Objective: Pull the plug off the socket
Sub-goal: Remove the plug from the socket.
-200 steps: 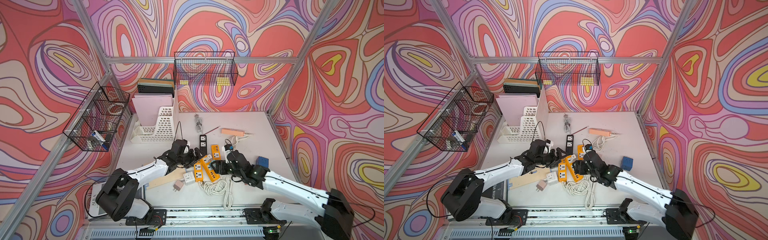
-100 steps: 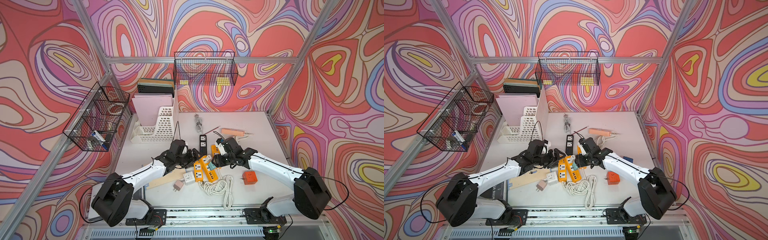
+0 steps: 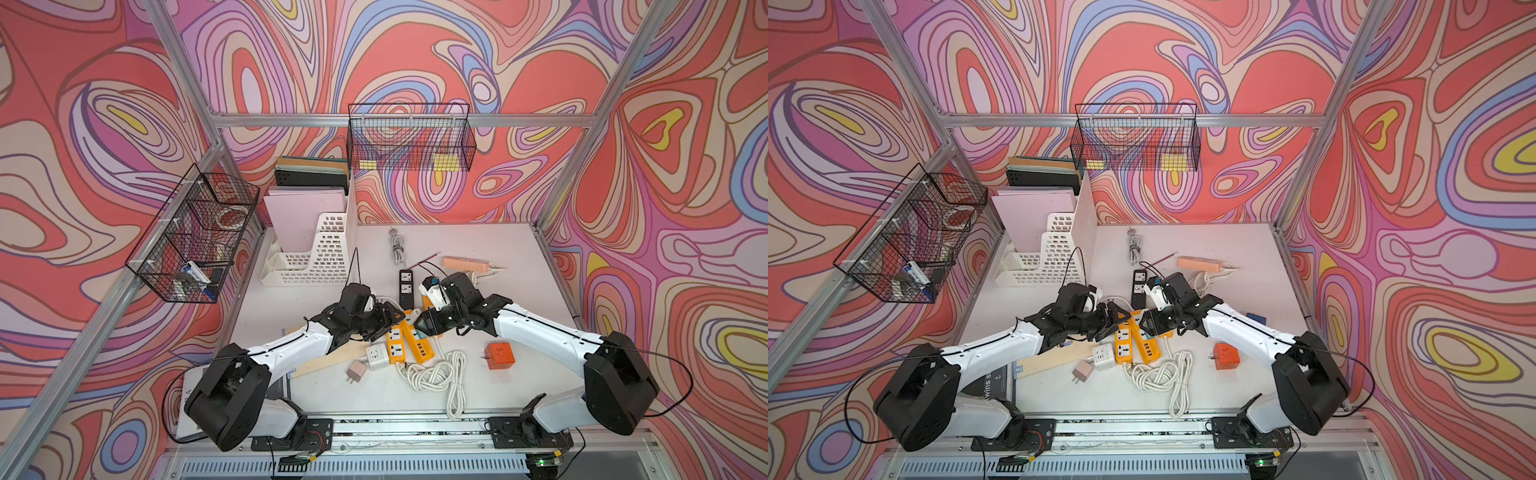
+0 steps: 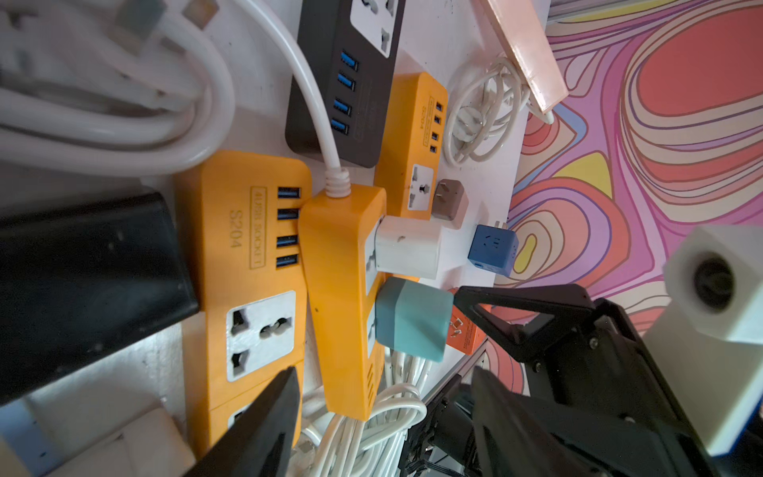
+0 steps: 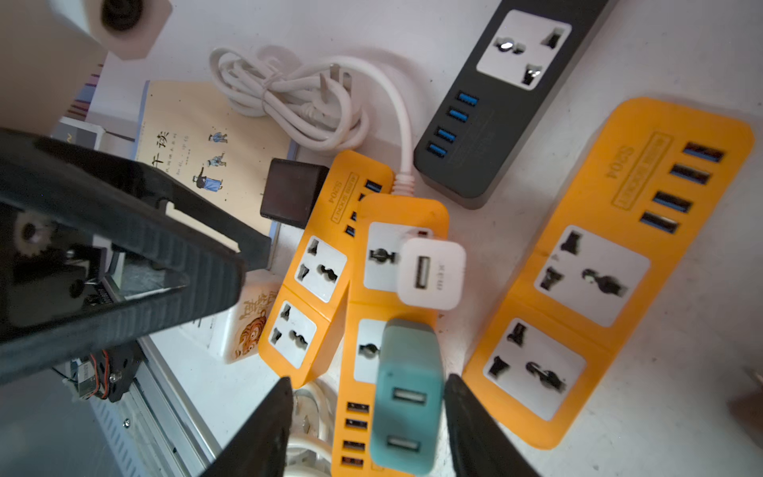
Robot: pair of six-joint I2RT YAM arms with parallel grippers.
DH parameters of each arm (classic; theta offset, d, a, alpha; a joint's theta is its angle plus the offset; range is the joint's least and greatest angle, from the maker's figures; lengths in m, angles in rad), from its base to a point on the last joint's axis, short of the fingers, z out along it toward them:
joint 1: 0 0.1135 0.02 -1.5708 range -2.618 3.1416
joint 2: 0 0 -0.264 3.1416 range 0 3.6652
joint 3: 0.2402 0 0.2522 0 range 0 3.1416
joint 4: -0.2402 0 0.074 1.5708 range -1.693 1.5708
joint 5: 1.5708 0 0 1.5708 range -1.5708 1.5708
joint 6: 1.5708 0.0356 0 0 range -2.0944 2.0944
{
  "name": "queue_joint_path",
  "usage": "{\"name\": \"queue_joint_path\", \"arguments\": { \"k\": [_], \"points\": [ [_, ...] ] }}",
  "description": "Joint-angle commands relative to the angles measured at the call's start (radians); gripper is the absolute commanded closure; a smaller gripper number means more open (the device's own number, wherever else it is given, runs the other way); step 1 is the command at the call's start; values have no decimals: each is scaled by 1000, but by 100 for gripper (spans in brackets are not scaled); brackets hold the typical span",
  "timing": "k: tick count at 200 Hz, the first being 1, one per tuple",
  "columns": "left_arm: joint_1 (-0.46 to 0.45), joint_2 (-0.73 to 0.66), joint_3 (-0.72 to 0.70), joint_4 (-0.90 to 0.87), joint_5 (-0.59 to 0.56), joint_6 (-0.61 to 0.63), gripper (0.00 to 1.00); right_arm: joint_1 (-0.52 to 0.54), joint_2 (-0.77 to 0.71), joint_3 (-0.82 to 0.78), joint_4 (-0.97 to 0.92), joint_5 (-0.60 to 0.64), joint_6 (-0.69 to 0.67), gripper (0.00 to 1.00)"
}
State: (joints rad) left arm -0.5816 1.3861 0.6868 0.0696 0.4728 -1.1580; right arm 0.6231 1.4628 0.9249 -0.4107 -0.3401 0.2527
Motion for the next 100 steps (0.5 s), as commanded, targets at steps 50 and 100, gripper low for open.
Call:
{"name": "queue_joint_path", "arguments": {
  "k": [50,100],
  "points": [
    [0,15,-10,30,3,-19,29,1,139,9,-32,16,25,44],
    [-7,26,-10,30,25,-17,30,2,63,-31,28,12,77,55]
  ]
}}
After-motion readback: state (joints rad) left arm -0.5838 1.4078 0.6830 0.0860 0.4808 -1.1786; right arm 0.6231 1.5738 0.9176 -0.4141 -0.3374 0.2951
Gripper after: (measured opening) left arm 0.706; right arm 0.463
